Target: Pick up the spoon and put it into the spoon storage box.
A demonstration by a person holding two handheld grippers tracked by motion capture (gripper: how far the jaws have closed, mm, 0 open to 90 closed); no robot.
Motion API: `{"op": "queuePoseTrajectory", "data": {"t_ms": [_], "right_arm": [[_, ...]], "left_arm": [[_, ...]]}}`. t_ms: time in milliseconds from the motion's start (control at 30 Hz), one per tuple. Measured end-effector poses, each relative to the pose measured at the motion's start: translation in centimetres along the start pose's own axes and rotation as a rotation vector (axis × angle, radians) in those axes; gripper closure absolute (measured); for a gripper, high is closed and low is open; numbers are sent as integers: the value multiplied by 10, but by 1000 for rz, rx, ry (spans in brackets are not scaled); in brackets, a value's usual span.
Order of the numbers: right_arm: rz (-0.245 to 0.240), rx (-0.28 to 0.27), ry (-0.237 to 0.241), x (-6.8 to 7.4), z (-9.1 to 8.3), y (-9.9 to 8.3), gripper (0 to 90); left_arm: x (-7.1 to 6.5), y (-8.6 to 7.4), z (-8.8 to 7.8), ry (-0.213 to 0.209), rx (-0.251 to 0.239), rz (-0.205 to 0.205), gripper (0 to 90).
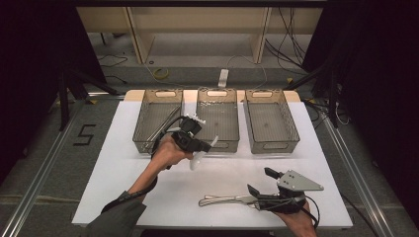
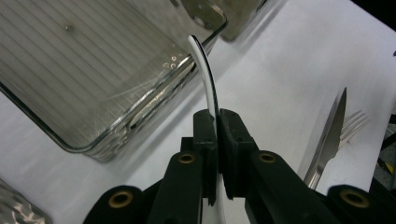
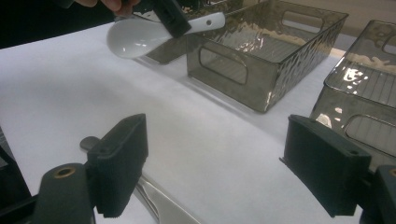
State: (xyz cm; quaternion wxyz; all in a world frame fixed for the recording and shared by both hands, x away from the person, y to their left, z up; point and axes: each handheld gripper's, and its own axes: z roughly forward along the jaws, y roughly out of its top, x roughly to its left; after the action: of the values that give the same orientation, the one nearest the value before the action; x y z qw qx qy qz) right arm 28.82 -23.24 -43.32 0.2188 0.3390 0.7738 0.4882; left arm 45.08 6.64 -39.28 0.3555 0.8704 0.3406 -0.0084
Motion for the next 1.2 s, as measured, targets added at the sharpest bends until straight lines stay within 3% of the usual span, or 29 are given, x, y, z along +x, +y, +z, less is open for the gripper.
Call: {"op": "queuePoseTrajectory", "data": {"t_ms": [733,1200], "right_arm": [[-2,1,3,1,0,0,225],[-4,3,7,0,0,0,226]], "left_arm": [[9,23,-15,20,-89,-22,854],[21,42,-23,76,-134,-37,854]]}}
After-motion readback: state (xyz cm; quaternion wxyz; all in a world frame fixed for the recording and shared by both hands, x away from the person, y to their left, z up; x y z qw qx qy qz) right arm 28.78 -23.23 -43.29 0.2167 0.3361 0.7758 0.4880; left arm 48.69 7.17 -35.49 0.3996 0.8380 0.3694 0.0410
